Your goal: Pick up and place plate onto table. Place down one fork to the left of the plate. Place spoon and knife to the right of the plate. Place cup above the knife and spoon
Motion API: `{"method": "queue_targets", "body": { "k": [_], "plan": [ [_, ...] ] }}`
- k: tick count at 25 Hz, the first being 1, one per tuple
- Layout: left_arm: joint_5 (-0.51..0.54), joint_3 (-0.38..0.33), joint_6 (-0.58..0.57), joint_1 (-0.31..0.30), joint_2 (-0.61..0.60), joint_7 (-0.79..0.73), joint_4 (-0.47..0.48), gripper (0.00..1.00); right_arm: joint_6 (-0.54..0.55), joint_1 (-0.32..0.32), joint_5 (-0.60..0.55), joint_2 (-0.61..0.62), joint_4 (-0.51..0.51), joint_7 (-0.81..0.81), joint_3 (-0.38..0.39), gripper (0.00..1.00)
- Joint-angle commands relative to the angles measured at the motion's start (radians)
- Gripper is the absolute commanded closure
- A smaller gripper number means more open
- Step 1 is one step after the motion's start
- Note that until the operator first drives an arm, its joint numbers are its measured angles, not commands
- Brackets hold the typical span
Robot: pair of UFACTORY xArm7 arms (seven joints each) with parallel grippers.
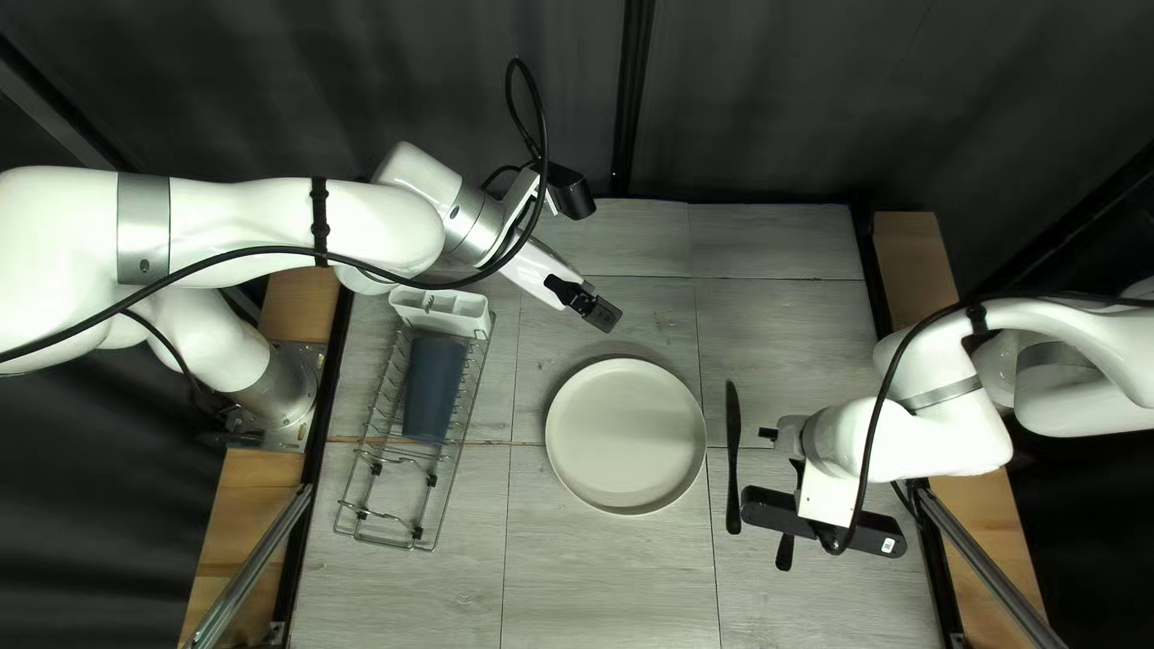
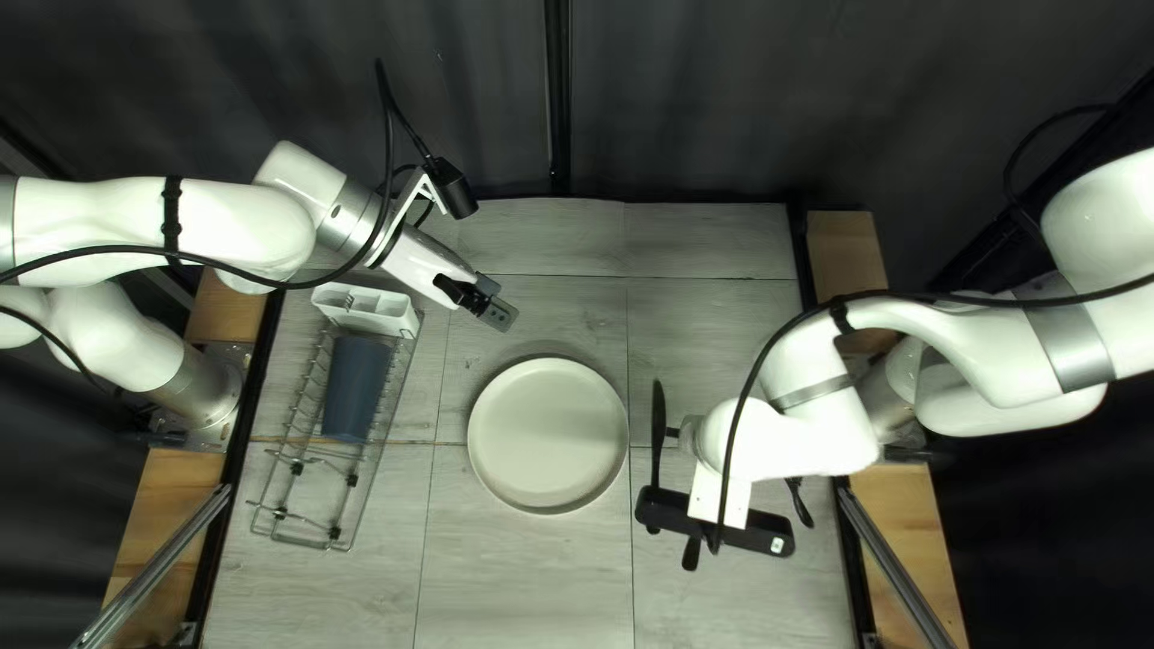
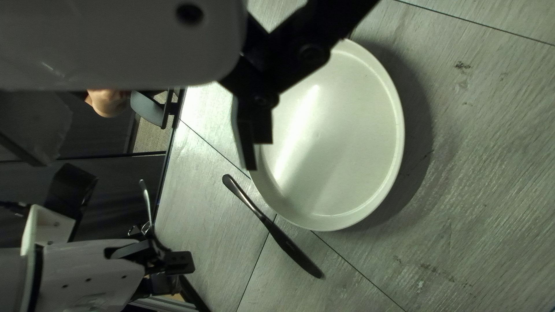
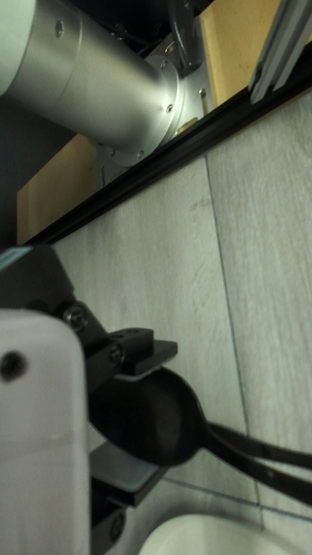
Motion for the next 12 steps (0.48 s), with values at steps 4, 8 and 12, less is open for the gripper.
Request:
{"method": "queue_targets", "body": {
  "k": [4,8,12],
  "plan": [
    [0.000,0.000,0.000,0.000,0.000,0.000,0.000,0.00,-0.042,-0.058,-0.211,0.272,0.070,-0.164,-0.021,1.00],
    [0.000,0.000,0.000,0.000,0.000,0.000,0.000,0.00,-0.051,-0.048,-0.309,0.323,0.073,-0.090,-0.016,1.00],
    [0.000,0.000,0.000,0.000,0.000,0.000,0.000,0.00,-0.060,-0.025,-0.391,0.328,0.052,0.003,-0.002,1.00]
  ]
}}
